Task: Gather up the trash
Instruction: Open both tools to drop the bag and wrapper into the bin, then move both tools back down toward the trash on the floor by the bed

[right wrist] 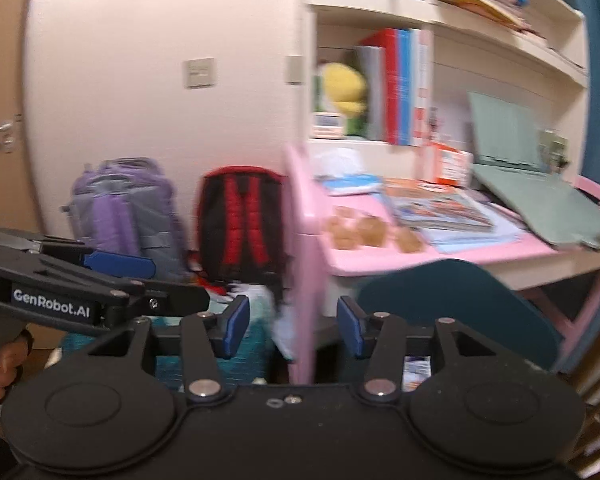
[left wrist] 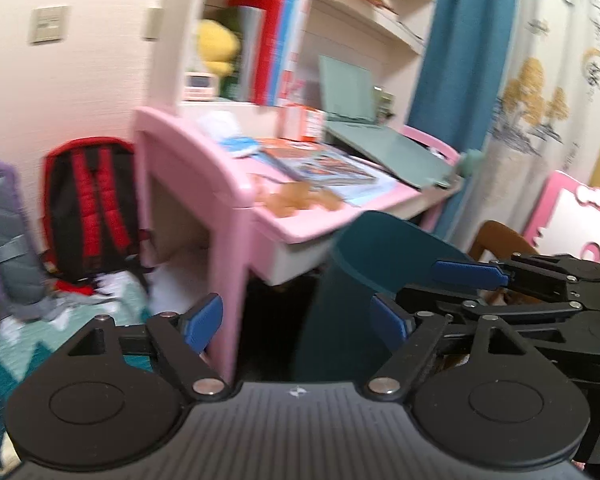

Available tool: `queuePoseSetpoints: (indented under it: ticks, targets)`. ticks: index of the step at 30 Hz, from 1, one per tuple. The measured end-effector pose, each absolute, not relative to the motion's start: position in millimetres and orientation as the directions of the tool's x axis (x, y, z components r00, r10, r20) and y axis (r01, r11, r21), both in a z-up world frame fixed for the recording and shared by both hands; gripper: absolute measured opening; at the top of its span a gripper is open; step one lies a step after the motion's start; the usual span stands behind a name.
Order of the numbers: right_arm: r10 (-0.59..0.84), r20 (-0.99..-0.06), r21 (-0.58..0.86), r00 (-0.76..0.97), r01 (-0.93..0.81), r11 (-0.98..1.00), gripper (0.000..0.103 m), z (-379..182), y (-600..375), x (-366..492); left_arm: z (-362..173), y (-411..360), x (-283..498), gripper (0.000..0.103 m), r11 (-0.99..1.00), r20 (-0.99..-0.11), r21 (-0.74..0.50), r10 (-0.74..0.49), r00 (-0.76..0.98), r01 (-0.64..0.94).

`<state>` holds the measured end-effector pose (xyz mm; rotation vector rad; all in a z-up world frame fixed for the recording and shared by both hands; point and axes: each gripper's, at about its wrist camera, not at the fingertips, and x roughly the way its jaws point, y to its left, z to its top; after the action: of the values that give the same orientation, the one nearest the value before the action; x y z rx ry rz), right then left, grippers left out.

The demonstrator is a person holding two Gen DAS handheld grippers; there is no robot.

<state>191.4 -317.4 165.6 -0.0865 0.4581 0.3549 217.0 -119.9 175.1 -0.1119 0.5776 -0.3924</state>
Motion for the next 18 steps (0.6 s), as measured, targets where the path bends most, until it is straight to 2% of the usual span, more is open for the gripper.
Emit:
queuePoseSetpoints:
  ticks: [6,10,11,18]
  targets:
    - [0.454,-0.442,0.042,0.774,-0.488,0.872,0.052,151.3,-254.8,183.7,159.3,-41.7,190.9,0.084,0.958,-0.534,-0.221,-0.276,0.799,0.183]
    - [0.534,-0.467,0.079,0.705,-0.569,0.819,0.053,129.3,-209.5,187.4,141.4,8.7,174.5,0.099,0.974,-0.567,-0.212,-0.187,0.802,0.078]
    - [0.550,-0.469,0.086,0.691,-0.584,0.807,0.053,123.0,-198.7,188.3,135.8,19.6,171.0,0.100,0.976,-0.572,-0.211,-0.168,0.803,0.054]
    - [0.647,-0.486,0.134,0.587,-0.682,0.719,0.054,73.6,-127.1,188.6,89.3,96.5,148.1,0.100,0.973,-0.599,-0.210,-0.049,0.799,-0.098]
